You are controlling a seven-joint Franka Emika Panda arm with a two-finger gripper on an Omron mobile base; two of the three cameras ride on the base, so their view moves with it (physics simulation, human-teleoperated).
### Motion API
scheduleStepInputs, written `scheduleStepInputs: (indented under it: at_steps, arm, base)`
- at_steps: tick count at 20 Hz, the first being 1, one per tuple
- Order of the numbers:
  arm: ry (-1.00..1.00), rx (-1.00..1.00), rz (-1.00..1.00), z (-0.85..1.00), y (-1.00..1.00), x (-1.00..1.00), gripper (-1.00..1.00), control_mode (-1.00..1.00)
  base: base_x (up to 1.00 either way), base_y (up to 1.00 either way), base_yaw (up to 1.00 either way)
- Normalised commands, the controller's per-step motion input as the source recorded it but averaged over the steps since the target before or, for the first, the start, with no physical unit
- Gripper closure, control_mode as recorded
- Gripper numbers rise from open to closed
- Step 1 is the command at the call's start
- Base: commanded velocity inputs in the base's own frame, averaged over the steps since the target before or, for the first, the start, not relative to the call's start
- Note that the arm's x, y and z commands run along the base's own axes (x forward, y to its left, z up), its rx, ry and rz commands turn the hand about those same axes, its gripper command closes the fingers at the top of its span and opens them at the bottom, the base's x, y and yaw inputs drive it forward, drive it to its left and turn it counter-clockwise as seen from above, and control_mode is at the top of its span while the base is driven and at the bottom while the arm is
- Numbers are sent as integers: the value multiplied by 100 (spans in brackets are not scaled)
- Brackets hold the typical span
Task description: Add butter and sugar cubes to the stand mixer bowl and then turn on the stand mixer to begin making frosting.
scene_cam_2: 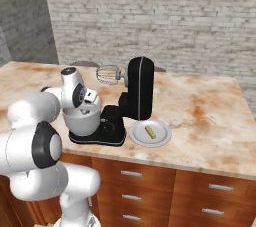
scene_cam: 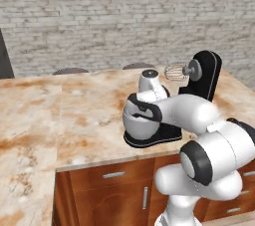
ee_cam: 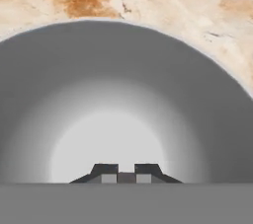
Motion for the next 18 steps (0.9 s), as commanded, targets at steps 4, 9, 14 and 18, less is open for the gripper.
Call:
scheduleStepInputs:
  at_steps: [4, 9, 14, 18]
  arm:
    - [13, 0, 0, -36, 0, 17, 100, -100]
    - [14, 0, 0, -43, 3, 7, -100, -100]
    - [-2, 0, 0, -10, 0, -15, -100, -100]
    - [-23, 0, 0, 30, 0, -55, -100, -100]
  base:
    - [0, 0, 0]
    - [0, 0, 0]
    - [0, 0, 0]
    - [0, 0, 0]
